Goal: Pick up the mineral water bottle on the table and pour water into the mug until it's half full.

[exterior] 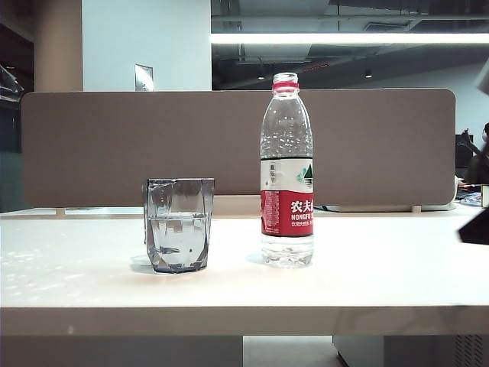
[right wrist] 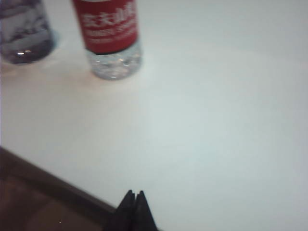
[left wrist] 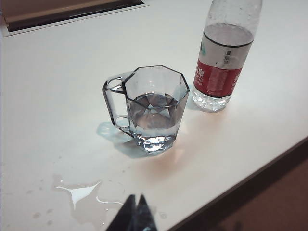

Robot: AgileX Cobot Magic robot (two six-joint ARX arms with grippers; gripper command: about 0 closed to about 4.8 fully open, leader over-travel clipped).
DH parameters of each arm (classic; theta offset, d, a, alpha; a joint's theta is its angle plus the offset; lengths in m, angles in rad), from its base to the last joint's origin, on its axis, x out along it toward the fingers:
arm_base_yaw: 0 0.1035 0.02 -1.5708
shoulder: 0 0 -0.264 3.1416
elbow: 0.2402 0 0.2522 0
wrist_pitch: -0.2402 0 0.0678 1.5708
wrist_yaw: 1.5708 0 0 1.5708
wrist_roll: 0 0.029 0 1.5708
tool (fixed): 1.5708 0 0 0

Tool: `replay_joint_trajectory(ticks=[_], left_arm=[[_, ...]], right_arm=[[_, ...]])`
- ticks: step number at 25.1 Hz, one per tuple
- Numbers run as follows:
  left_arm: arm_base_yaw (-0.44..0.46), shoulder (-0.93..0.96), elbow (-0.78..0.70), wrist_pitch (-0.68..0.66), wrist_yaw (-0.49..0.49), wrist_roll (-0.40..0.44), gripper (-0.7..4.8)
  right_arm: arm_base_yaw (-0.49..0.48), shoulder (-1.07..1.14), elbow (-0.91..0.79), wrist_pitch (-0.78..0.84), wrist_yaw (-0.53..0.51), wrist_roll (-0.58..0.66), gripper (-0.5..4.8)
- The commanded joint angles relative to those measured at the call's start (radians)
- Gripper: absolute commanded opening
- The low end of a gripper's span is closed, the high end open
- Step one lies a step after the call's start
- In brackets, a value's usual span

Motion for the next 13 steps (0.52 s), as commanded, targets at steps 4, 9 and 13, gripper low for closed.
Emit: replay_joint_trajectory(ticks=[4,9,13], left_arm=[[0.001,-0.002,0.006,0.013,0.002,-0.003,-0.05],[0.001,-0.002,0.006,0.013,0.003,-0.003,-0.05],[0.001,-0.002,0.006,0.012,0.003,-0.003,-0.05]], right_arm=[[-0.169,-0.179,-0.007,-0.182,-0.070,0.004,-0.06],[-0.282,-0.352,-0.007,-0.323,-0.196,0.004,-0.05],[-0.296,-0.416,-0.007,-0.371,-0.244,0.003,-0.05]])
